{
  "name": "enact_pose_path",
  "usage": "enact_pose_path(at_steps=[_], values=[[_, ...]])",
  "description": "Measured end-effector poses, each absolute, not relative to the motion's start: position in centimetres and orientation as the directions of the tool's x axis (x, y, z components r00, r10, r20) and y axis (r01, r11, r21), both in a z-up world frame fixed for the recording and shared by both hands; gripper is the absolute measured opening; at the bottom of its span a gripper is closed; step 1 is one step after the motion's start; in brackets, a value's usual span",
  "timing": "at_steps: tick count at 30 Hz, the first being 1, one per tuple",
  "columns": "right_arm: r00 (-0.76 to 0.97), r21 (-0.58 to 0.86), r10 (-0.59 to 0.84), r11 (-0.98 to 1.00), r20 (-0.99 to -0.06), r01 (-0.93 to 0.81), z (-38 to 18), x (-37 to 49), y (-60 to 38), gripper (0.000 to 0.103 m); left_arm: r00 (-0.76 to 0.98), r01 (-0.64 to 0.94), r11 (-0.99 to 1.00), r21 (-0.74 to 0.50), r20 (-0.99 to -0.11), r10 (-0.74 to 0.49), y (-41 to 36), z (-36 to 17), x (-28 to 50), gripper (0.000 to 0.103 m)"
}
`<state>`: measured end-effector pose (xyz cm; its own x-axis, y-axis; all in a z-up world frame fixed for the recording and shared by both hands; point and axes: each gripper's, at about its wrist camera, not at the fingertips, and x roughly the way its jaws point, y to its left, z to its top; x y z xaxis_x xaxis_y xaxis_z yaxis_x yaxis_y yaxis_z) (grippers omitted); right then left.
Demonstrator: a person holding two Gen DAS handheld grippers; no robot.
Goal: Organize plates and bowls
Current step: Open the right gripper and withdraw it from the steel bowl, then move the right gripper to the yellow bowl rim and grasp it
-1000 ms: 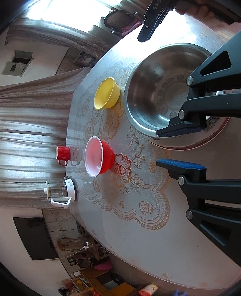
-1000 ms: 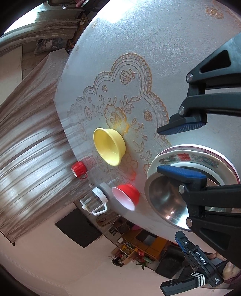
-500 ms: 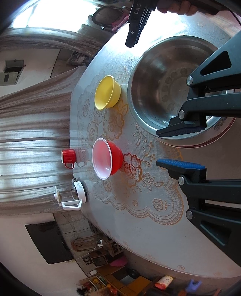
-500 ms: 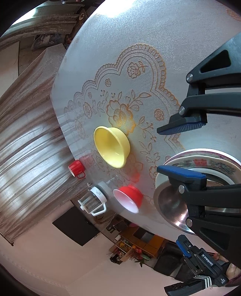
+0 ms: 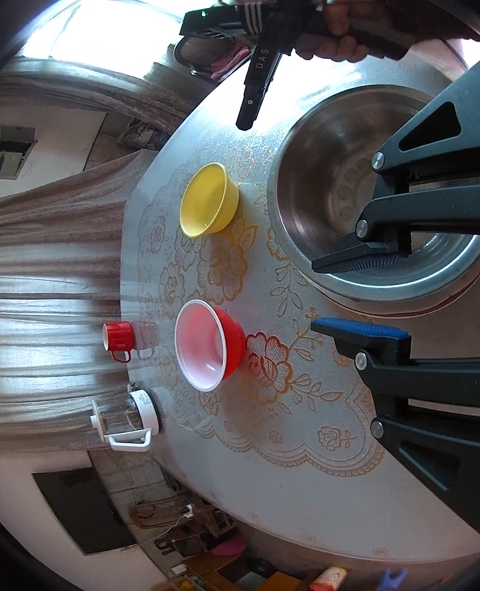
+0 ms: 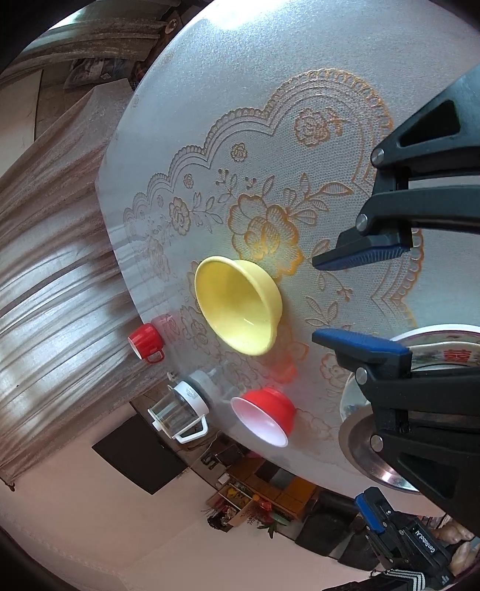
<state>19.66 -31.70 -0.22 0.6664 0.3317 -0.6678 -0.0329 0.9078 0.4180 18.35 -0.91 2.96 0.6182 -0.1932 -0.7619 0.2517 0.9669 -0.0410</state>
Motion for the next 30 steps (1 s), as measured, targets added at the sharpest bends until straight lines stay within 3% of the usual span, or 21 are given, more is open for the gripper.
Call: enact_pose_path(at_steps=[8,17,26,30], values=[[0.675,0.453,0.321,0.891,-0.665,0.022,-1.4,21.8,-32.8,0.026,0.558,0.286,0.946,-0.151,-0.776,-0.293,-2.3,4.4,21.9,0.025],[0.699,0.485,0.315,0.873,-0.643,0.053,-2.2,25.1,-33.3,0.026,0.521,0.297,0.941,-0.162,-0.799,-0.302,-5.6,4.7,26.6,0.024],[0.74,0.571,0.366,0.82,-0.564,0.03,-4.4,27.4,-34.3,0.025,0.444,0.237,0.931,-0.278,-0.821,-0.358,-7.9,3.0,31.7,0.026],[0.746,0.589,0.387,0.808,-0.542,0.009,-4.9,27.4,-34.5,0.015,0.429,0.219,0.936,-0.276,-0.834,-0.346,-9.1,2.0,33.7,0.028]])
